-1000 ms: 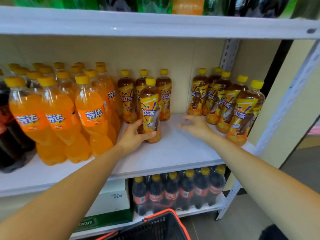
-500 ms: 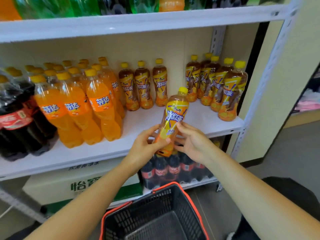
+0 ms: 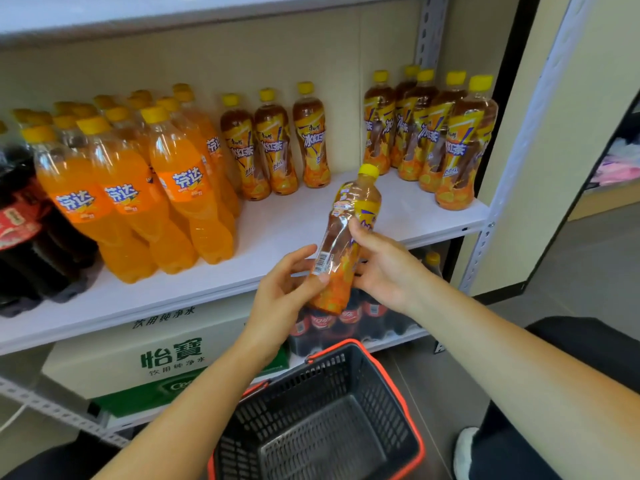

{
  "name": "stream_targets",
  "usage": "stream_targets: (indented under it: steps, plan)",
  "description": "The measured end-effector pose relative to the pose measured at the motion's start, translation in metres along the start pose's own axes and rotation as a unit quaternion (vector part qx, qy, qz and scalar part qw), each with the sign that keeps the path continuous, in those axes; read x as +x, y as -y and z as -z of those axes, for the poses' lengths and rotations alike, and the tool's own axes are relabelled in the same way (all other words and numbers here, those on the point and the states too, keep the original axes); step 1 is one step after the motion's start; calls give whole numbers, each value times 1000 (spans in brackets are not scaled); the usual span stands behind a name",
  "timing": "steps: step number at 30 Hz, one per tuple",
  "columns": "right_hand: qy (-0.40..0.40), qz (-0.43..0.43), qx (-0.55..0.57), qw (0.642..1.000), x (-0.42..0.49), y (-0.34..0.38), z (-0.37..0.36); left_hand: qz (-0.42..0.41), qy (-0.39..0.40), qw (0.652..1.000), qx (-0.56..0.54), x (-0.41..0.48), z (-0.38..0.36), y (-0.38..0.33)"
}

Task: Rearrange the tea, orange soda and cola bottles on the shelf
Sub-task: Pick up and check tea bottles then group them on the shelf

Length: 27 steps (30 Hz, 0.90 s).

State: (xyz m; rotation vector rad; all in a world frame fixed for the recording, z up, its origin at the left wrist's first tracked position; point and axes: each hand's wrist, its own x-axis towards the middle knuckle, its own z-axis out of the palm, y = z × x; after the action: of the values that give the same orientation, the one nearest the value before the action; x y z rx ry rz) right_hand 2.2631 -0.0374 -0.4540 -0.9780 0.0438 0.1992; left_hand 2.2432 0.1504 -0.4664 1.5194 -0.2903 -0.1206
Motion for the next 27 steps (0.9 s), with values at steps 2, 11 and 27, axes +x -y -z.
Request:
stream_targets:
  steps: [2, 11, 27]
  plan:
    - [5, 8, 6, 1000, 0, 4, -1, 52, -2, 998, -21, 1, 0, 0]
    - [87, 64, -29, 994, -7, 27, 3, 175, 49, 964, -196, 0, -5, 4]
    - [38, 76, -46, 995, -10, 34, 5, 117, 48, 986, -110, 1, -9, 4]
